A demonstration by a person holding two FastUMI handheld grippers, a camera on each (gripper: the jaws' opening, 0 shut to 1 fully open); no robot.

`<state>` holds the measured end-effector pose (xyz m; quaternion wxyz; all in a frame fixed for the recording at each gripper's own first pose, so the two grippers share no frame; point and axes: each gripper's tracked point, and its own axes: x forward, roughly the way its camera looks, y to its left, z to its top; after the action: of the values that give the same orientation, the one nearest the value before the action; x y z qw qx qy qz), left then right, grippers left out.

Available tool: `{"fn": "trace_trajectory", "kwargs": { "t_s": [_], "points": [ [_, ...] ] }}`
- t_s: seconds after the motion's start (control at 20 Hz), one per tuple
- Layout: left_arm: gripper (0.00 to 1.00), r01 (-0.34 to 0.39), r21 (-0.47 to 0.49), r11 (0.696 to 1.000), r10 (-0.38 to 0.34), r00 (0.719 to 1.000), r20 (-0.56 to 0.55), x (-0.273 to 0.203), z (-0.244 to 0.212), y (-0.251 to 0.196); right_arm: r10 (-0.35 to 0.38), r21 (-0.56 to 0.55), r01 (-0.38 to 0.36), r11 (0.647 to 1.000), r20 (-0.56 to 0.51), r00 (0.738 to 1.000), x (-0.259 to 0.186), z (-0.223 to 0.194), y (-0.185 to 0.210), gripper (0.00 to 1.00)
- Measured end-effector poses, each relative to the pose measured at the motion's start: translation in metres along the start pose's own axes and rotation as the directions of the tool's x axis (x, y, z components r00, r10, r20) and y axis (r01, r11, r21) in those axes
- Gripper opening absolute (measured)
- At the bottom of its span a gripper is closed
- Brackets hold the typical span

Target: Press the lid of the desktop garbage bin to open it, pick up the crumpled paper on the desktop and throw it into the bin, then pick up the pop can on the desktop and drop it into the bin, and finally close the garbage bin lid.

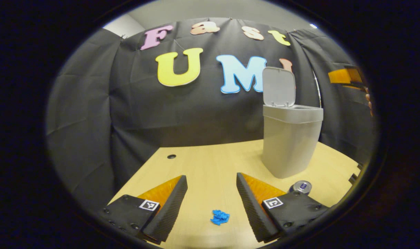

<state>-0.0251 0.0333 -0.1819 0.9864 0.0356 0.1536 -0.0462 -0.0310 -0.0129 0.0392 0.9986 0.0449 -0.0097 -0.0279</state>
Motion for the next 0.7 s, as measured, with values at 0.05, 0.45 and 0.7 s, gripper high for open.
{"fn": "trace_trajectory", "kwargs": {
  "t_s": [0.05, 0.45, 0.7],
  "points": [
    [0.93, 0.006, 0.005, 1.0, -0.006, 1.0, -0.015, 0.005, -0.008, 0.003, 0.003, -0.001, -0.003, 1.0, 0.008, 1.0, -0.001, 0.005, 0.005, 0.84],
    [0.96, 0.031, -0.001, 1.0, -0.031, 0.973, -0.227, 0.047, -0.106, -0.001, 0.017, -0.046, -0.015, 0.999, 0.036, 0.999, -0.008, 0.018, 0.027, 0.84],
    [0.94, 0.039, 0.006, 0.999, -0.035, 0.952, -0.304, 0.055, -0.145, -0.015, 0.037, -0.027, -0.036, 0.999, 0.016, 0.999, -0.003, 0.012, 0.021, 0.84]
  ]
}}
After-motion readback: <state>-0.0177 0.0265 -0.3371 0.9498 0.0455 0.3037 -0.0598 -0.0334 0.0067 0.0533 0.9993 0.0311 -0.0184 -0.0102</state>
